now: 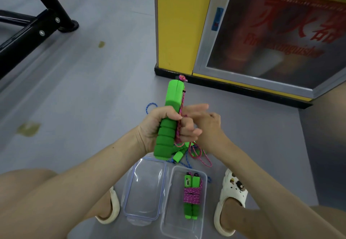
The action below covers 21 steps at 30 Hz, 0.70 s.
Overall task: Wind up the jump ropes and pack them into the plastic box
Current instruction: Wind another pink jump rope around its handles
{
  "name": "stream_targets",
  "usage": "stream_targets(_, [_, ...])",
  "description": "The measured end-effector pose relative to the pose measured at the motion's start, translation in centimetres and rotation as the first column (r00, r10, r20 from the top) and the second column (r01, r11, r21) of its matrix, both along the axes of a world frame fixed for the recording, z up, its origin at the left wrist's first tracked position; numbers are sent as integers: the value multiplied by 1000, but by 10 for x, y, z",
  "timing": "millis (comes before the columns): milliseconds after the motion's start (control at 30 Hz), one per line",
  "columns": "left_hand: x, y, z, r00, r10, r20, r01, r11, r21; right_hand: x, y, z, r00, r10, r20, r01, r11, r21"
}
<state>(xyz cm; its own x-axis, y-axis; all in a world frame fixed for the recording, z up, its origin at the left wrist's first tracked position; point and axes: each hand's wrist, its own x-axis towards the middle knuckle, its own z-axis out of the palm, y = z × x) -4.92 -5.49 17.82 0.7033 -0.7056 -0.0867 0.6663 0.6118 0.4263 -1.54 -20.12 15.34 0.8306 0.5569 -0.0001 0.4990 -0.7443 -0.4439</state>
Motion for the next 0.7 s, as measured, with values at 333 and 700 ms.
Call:
stream_targets(333, [16,4,13,759,652,-1,-584,680,444,-4,-7,-9,989,-1,-149,-1,1000,-12])
stream_targets(700, [10,23,3,812,-23,583,-582,43,812,1,-15,9,975,-18,-221,4,998,-64])
